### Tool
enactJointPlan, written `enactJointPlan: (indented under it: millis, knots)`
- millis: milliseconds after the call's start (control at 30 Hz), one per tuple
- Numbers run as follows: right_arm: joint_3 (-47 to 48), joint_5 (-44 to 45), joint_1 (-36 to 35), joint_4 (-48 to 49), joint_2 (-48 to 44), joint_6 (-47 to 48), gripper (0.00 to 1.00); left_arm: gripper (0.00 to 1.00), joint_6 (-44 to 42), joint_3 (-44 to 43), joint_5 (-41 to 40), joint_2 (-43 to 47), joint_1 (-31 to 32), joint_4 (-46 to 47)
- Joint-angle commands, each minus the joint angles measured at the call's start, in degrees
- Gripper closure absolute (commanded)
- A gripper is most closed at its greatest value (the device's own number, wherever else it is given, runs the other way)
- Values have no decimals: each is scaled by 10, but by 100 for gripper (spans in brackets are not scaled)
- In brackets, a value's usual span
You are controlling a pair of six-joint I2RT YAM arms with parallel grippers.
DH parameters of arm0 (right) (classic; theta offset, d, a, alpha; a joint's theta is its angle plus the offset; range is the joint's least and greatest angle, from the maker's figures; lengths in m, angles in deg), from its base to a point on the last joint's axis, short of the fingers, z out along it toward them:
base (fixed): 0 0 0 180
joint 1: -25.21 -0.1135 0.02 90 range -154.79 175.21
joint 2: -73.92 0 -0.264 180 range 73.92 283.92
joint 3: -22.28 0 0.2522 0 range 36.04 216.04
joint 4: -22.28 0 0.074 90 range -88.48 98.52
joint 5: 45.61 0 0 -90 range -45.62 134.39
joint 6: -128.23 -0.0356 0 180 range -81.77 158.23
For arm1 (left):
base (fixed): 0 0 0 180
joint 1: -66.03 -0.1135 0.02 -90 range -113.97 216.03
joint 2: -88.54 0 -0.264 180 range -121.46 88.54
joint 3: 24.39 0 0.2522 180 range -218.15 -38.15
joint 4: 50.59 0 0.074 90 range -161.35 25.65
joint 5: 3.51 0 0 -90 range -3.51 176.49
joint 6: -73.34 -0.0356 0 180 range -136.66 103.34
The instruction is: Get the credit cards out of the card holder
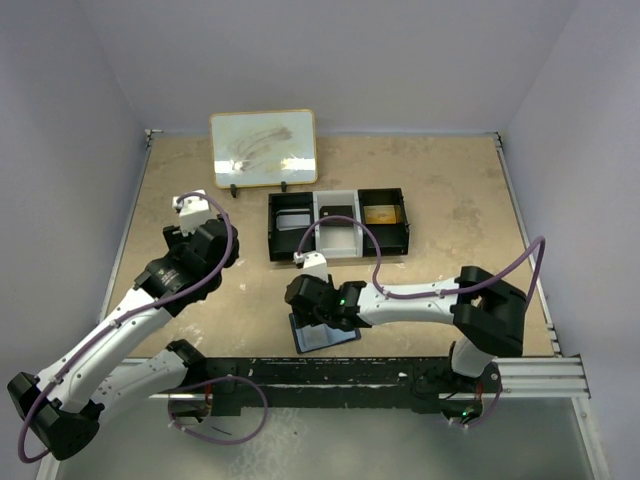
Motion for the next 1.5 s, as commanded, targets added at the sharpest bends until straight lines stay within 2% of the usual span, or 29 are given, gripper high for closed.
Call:
enactJointPlan:
  millis: [0, 300, 433, 833, 1033, 1167, 1333, 1467]
  knots:
    - [21, 31, -6, -43, 0, -31, 38, 27, 5, -10, -12, -3, -6, 7]
    - [4, -24, -6, -6, 36, -11, 36, 27, 4, -10, -7, -6, -8, 8]
    - [12, -13, -8, -27, 59, -25, 35, 27, 4, -9, -7, -6, -8, 8]
    - [-15, -25, -7, -11, 44, -51, 52, 27, 0, -10, 2, -18, -8, 9]
    - [-7, -10, -8, -13, 62, -19, 32, 27, 0, -10, 3, -17, -8, 10]
    - [-7, -5, -8, -16, 68, -7, 30, 27, 0, -10, 1, -15, -8, 10]
    - [26, 29, -11, -65, 93, -5, 30, 27, 0, -10, 1, -15, -8, 11]
    - [27, 45, -14, -74, 97, -18, 36, 27, 0, -10, 0, -14, -8, 10]
